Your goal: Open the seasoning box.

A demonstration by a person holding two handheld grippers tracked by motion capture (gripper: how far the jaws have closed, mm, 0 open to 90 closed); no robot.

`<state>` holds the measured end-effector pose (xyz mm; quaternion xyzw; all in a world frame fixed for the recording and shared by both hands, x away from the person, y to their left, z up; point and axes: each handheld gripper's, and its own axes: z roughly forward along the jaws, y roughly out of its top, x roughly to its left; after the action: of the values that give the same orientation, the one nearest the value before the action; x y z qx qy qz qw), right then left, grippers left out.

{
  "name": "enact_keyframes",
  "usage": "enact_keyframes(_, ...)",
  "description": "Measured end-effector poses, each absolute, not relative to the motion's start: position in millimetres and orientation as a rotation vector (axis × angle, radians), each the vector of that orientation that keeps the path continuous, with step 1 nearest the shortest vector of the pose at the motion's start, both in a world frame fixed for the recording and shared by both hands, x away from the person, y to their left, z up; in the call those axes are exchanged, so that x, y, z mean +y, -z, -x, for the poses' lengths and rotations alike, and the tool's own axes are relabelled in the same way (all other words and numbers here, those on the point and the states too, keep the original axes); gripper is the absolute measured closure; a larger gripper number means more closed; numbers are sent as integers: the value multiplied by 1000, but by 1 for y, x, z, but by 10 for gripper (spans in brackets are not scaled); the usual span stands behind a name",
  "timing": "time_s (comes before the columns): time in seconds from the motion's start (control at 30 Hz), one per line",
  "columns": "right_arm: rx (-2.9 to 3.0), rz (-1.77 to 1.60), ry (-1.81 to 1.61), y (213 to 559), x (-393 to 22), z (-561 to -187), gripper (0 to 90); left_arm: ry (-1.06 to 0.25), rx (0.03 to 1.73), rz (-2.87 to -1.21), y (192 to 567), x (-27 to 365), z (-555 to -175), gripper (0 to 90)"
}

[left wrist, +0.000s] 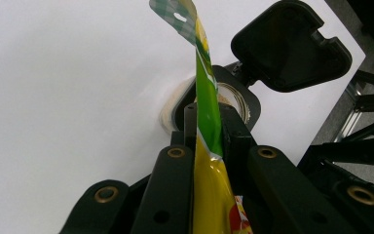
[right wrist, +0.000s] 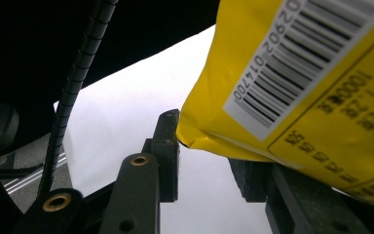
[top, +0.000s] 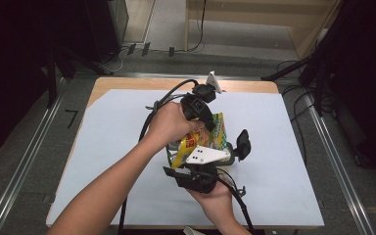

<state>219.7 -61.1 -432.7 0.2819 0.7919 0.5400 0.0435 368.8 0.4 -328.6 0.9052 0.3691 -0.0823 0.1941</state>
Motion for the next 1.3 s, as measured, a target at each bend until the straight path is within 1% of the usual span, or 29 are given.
enact_keyframes(0.5, 2417, -859, -1644, 432, -61, -219, 669, 226, 1031, -2544, 327, -2, -368, 854)
enact_keyframes(0.77, 2413, -856, -1637, 432, -61, -220, 686, 212, 1026, -2531, 324, -2, -367, 855)
enact_keyframes(1.0, 2387, -854, -1644, 430, -61, -220, 658, 196, 1008, -2520, 315, -4, -365, 862)
enact_keyframes(1.1, 2390, -866, -1647, 431, -63, -222, 690, 192, 1006, -2520, 315, -5, -364, 863)
enact_keyframes(1.3, 2394, -867, -1652, 431, -63, -222, 695, 191, 1001, -2528, 315, -6, -364, 862)
